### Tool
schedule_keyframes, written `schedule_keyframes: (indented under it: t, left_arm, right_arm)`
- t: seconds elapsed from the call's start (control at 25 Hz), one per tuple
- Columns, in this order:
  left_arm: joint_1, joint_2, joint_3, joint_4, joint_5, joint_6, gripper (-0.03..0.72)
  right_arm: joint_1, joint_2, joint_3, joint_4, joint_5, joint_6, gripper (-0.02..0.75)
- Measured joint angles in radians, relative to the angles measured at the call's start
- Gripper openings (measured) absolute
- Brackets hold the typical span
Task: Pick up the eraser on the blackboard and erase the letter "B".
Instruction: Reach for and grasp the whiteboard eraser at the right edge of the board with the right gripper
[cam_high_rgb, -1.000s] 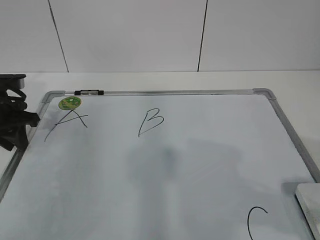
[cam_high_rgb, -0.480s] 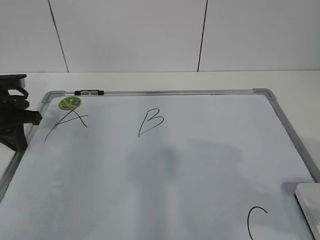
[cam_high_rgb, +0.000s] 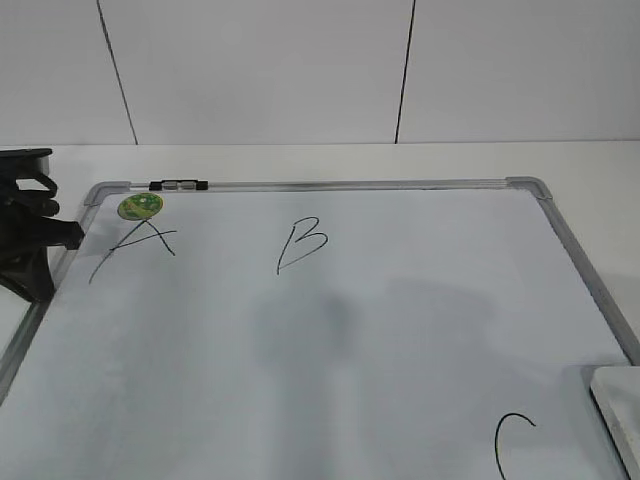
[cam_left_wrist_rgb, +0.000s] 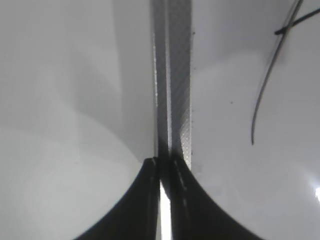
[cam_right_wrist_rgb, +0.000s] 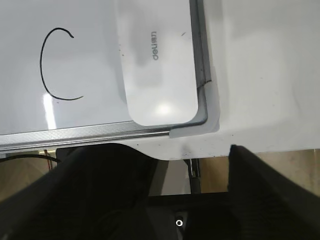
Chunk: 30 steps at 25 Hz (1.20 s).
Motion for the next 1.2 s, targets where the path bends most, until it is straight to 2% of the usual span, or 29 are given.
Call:
schedule_keyframes:
  t: [0.12, 0.72, 1.2]
  left_arm:
    - [0.0, 0.0, 0.0, 0.0, 0.0, 0.0, 0.019]
    - [0.0, 0.0, 0.0, -0.002, 0.002, 0.0, 0.019]
    - [0.0, 0.0, 0.0, -0.002, 0.002, 0.0, 0.019]
  right_arm:
    - [0.0, 0.043, 0.0, -0.002, -0.037, 0.002, 0.667]
    - [0.0, 0.442, 0.0, -0.002, -0.263, -0.031, 0.669]
    - [0.0, 0.608, -0.003, -0.007, -0.394, -0.059, 0.666]
